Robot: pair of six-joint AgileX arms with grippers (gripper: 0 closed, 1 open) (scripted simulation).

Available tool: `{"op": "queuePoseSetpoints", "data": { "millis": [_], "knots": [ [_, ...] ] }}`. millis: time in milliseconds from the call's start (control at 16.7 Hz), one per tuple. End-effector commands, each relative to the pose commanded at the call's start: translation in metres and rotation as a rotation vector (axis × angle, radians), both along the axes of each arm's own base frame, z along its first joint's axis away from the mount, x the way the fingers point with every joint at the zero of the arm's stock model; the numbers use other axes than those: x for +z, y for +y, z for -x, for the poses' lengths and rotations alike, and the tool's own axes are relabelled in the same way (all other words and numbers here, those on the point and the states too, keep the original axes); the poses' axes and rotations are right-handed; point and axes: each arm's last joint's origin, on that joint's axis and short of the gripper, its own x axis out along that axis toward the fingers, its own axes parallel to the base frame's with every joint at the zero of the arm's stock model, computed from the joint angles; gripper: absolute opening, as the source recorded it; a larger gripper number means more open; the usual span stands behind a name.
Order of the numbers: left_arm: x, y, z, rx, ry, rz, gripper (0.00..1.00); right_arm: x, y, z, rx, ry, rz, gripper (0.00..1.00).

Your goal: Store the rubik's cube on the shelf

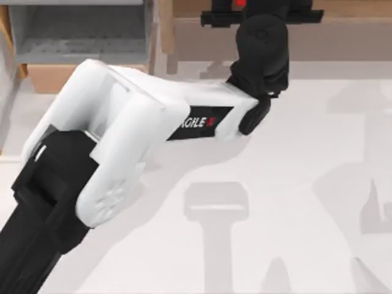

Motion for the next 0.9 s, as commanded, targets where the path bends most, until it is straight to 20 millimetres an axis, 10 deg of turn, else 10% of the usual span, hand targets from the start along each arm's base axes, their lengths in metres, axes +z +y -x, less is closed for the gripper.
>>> {"op": "queuePoseSetpoints", "data": {
  "millis": [480, 900],
  "knots": [
    [-0.004, 0.004, -0.021, 0.001, 0.016, -0.011, 0.00, 0.000, 0.000, 0.000, 0.000, 0.000, 0.000, 1.00],
    [-0.004, 0.004, -0.021, 0.001, 0.016, -0.011, 0.53, 0.000, 0.000, 0.000, 0.000, 0.000, 0.000, 1.00]
  ]
}}
